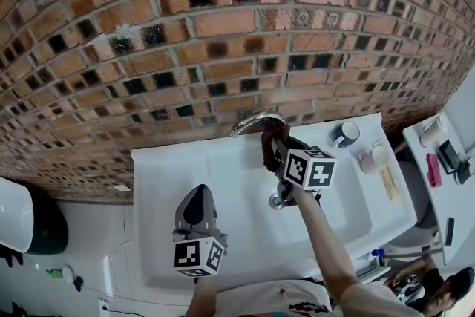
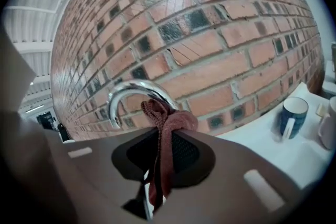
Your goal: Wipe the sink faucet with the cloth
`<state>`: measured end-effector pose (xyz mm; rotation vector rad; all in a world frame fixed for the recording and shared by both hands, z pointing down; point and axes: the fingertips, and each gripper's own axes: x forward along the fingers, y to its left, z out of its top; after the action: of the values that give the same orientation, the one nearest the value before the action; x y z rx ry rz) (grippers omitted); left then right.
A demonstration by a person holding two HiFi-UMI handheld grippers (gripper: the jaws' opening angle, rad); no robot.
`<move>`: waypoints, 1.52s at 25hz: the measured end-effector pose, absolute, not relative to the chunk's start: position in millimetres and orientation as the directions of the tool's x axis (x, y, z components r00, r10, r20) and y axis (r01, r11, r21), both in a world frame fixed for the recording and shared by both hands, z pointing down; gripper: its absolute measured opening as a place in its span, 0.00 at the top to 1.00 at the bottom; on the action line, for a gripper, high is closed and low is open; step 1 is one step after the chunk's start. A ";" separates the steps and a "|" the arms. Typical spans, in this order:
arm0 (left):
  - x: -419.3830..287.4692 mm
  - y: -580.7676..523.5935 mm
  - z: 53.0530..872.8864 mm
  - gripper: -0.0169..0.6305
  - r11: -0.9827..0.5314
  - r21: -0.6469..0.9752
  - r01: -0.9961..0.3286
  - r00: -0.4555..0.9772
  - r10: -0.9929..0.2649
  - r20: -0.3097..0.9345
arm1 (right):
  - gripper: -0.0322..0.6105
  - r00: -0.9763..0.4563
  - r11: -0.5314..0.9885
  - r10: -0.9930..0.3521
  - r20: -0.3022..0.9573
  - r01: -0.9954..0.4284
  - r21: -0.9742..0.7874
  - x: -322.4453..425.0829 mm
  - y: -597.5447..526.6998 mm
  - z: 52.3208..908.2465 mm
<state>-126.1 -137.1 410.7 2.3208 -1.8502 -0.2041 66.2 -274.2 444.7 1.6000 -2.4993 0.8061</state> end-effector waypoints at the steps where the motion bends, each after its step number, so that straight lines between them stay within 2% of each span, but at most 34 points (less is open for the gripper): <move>1: -126.0 -137.0 410.0 0.97 -0.219 0.213 -0.952 0.223 -0.975 -0.004 | 0.88 -0.470 0.354 -0.835 0.286 -0.857 -0.376 59.6 -274.3 430.5; 3: -127.3 -137.0 407.2 0.97 -0.215 0.212 -0.953 0.219 -0.976 -0.005 | 0.88 -0.485 0.411 -0.841 0.238 -0.860 -0.302 43.1 -274.4 404.0; 6: -131.1 -135.0 405.0 0.97 -0.203 0.212 -0.956 0.207 -0.978 -0.001 | 0.88 -0.498 0.470 -0.832 0.245 -0.867 -0.165 15.3 -265.5 391.3; 13: -135.8 -136.6 407.1 0.97 -0.193 0.214 -0.958 0.196 -0.981 -0.004 | 0.88 -0.578 0.598 -0.773 0.263 -0.802 -0.006 -34.5 -240.8 401.1; 17: -135.3 -135.8 407.6 0.97 -0.199 0.207 -0.958 0.201 -0.980 -0.013 | 0.88 -0.624 0.646 -0.733 0.269 -0.763 -0.011 -47.8 -226.4 413.1; 27: -135.8 -134.8 403.6 0.97 -0.198 0.197 -0.960 0.197 -0.980 -0.027 | 0.88 -0.611 0.625 -0.749 0.256 -0.780 -0.033 -36.1 -211.0 414.5; 31: -135.8 -134.7 400.6 0.97 -0.199 0.199 -0.960 0.197 -0.980 -0.029 | 0.88 -0.648 0.656 -0.725 0.232 -0.753 -0.052 -45.3 -199.6 402.0; 38: -135.5 -133.0 401.2 0.97 -0.206 0.200 -0.958 0.205 -0.978 -0.028 | 0.88 -0.619 0.643 -0.739 0.267 -0.766 0.003 -58.5 -234.4 400.1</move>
<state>-135.5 -133.0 401.2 2.3269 -1.8847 -0.2236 -58.5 -234.4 400.1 1.2218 -2.6202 0.1621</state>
